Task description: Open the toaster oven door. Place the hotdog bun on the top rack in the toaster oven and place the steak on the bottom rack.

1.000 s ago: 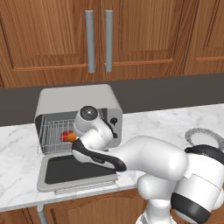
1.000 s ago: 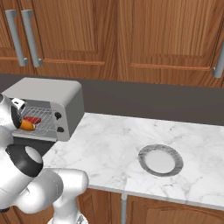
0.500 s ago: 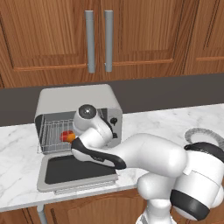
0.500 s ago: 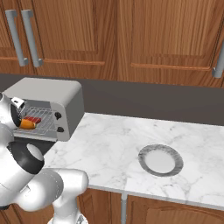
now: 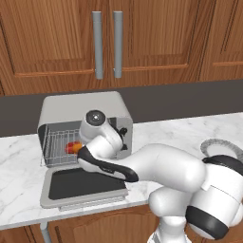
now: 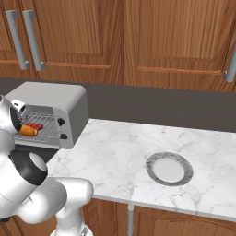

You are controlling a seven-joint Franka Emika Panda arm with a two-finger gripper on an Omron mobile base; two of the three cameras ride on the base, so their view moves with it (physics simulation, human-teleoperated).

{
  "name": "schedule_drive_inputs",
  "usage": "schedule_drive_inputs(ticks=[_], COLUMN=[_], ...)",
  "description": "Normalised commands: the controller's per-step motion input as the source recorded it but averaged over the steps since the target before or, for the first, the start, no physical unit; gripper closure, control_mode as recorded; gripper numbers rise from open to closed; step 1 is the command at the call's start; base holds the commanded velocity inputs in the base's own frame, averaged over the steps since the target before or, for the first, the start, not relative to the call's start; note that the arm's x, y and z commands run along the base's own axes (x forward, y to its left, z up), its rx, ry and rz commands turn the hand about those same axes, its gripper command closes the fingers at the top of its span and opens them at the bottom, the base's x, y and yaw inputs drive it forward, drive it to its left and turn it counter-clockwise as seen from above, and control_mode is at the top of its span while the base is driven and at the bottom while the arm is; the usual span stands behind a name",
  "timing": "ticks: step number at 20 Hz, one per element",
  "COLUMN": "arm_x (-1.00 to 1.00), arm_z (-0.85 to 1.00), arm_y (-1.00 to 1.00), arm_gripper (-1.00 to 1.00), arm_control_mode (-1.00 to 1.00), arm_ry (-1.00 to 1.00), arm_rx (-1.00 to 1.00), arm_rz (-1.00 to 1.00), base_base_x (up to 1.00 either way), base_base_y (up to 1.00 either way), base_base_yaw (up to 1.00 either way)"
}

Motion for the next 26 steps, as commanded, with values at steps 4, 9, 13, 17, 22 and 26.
schedule_drive_inputs(ticks=[4, 9, 13, 17, 22, 26], arm_x=[-0.02, -0.09, -0.09, -0.07, -0.12, -0.21], arm_z=[0.18, 0.11, 0.07, 0.09, 0.15, 0.23], arm_y=[0.00, 0.00, 0.00, 0.00, 0.00, 0.00], arm_gripper=[-1.00, -1.00, -1.00, -1.00, -1.00, -1.00], arm_control_mode=[-1.00, -1.00, -1.00, -1.00, -1.00, -1.00], arm_ry=[0.00, 0.00, 0.00, 0.00, 0.00, 0.00], arm_rx=[0.02, 0.04, 0.06, 0.06, 0.05, 0.06], arm_rz=[0.00, -0.01, -0.03, -0.04, -0.04, -0.06], base_base_x=[0.00, 0.00, 0.00, 0.00, 0.00, 0.00], base_base_y=[0.00, 0.00, 0.00, 0.00, 0.00, 0.00], base_base_yaw=[0.00, 0.00, 0.00, 0.00, 0.00, 0.00])
